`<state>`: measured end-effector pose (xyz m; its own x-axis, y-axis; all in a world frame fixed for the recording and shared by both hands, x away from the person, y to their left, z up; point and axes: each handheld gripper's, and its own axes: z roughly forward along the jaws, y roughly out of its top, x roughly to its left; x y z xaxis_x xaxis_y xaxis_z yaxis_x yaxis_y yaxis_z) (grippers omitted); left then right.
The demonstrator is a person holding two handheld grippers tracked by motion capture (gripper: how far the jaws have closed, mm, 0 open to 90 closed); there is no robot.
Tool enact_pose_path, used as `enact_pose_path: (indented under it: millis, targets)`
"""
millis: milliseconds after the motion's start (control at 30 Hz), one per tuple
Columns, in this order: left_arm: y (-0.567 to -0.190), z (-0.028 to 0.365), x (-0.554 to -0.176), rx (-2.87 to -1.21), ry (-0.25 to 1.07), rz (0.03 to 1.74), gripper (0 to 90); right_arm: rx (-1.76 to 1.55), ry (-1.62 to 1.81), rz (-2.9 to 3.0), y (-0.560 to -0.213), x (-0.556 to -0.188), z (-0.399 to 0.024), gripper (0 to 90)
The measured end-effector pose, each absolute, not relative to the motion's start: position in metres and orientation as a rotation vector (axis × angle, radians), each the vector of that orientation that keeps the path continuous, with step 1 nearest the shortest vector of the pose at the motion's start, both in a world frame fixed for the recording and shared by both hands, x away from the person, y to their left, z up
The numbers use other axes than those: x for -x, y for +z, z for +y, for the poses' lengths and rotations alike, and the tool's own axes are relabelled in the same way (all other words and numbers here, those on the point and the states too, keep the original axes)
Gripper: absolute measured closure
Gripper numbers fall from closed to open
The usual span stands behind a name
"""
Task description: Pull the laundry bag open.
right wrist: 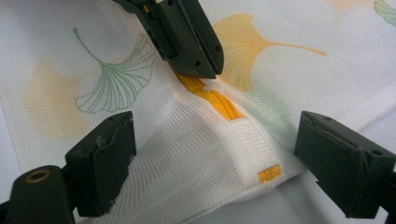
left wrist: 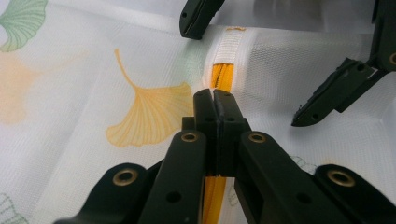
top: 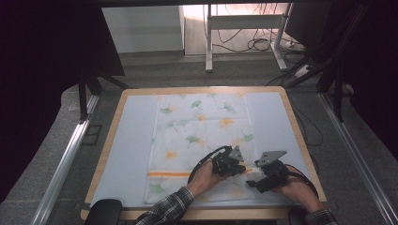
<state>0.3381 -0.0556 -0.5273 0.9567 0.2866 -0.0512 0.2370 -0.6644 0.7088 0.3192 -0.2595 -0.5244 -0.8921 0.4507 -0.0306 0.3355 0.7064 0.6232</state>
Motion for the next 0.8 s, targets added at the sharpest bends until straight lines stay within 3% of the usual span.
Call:
enact_pose_path:
  millis: [800]
  targets:
    - [-0.525,-0.035,-0.336,-2.311,0.043,0.394,90.0,-0.641,0.953,2.725,-0.525,-0.319,-0.260,13.2]
